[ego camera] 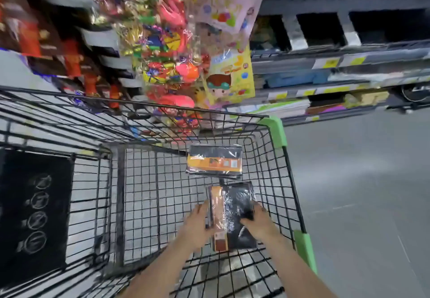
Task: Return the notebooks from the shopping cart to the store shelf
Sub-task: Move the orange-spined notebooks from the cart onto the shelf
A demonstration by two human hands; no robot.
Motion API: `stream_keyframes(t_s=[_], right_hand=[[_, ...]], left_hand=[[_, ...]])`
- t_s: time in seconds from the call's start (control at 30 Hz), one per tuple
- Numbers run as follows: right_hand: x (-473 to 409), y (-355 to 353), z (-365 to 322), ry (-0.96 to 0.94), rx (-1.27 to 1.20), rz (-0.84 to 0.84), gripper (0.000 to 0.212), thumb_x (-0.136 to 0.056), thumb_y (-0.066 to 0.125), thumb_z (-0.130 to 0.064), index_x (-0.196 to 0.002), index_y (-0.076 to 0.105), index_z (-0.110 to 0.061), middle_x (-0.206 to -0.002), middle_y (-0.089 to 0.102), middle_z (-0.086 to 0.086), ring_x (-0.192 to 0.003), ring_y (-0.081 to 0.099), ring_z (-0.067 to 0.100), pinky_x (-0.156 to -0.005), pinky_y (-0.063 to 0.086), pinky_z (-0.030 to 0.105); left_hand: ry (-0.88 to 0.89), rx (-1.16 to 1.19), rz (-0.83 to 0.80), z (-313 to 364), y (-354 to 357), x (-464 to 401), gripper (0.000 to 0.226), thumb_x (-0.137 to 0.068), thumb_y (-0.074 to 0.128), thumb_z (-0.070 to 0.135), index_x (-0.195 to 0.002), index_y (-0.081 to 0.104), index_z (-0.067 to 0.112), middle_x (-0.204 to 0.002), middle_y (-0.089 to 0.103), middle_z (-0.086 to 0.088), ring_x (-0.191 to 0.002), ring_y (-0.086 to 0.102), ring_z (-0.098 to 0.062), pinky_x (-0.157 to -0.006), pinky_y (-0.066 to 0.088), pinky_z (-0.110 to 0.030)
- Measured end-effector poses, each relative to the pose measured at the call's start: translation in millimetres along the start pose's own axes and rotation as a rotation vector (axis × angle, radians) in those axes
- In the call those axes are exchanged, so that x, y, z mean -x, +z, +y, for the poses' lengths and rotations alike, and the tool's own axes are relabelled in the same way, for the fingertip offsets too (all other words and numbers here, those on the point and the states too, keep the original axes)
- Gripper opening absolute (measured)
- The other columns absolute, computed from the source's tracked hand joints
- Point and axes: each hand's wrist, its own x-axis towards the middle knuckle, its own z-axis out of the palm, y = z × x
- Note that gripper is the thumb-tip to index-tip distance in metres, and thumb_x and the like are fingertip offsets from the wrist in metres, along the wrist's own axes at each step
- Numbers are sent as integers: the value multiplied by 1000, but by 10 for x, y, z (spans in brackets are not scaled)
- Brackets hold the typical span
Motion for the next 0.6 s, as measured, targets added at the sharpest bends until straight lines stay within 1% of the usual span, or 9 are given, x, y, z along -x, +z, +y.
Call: stream_keyframes(t_s=[0.07, 0.13, 0.23, 0.33, 0.37, 0.43, 0.5, 0.57, 0.6], right_hand=[[-124, 85, 86, 43, -23, -20, 64, -87, 60, -18, -141, 27, -15, -130, 52, 12, -98, 60, 19, -84, 50, 22], [-195, 152, 141, 52, -47, -29, 59, -86, 61, -16, -137, 32, -14, -123, 58, 9, -94, 62, 17, -73, 49, 19], [-217, 190, 164, 51, -81, -33, 52, -85, 61, -17, -132, 39, -14, -124, 58, 6, -107, 58, 19, -93, 48, 31], [-146, 125, 96, 30, -63, -49, 42, -87, 58, -14, -127, 45, -14, -116, 60, 2, -97, 57, 14, -85, 45, 23], [-130, 85, 72, 16, -68, -48, 40, -87, 57, -13, -125, 46, -13, -112, 61, 1, -91, 57, 12, -77, 45, 17], [-86, 1, 3, -14, -85, -40, 38, -87, 56, -10, -123, 46, -13, -105, 60, 1, -82, 55, 11, -64, 44, 11], [-32, -83, -120, -47, -123, -47, 42, -86, 57, -9, -126, 44, -13, -112, 61, 3, -90, 58, 15, -76, 49, 18], [9, -151, -244, -75, -173, -73, 39, -86, 59, -10, -123, 44, -13, -114, 60, 1, -98, 58, 18, -84, 49, 26], [36, -193, -324, -98, -180, -99, 35, -87, 58, -8, -119, 45, -13, -109, 58, -2, -99, 56, 17, -83, 47, 24]], left_hand=[[1, 106, -84, -57, 233, -145, 94, -86, 54, 52, -143, -19, 35, -155, 18, -4, -113, 58, -24, -102, 42, -44], [-22, 190, -131, -80, 381, -231, 99, -86, 58, 39, -143, -22, 33, -149, 35, -8, -96, 65, -18, -90, 51, -36], [-49, 319, -104, -19, 439, -224, 94, -89, 58, 27, -147, -15, 24, -134, 54, -3, -88, 60, -6, -79, 50, -19], [-36, 427, -45, 12, 392, -133, 84, -89, 60, 24, -146, -1, 34, -127, 56, 4, -89, 61, -3, -71, 49, -10], [-32, 487, 7, 24, 354, -97, 78, -88, 62, 21, -142, 9, 38, -130, 54, 4, -96, 61, -6, -77, 50, -12], [-56, 595, 142, 49, 269, -57, 70, -85, 64, 12, -136, 24, 37, -135, 52, -5, -113, 58, -19, -96, 49, -31], [-105, 702, 207, 91, 145, -33, 69, -86, 60, 2, -142, 26, 25, -130, 55, -7, -108, 60, -21, -95, 49, -31], [-93, 773, 223, 135, -22, 18, 67, -87, 54, -3, -140, 26, 28, -124, 57, -2, -87, 61, -7, -72, 50, -12], [-72, 803, 236, 138, -112, 32, 70, -88, 54, -3, -142, 24, 29, -129, 52, 0, -87, 59, -1, -70, 49, -9]])
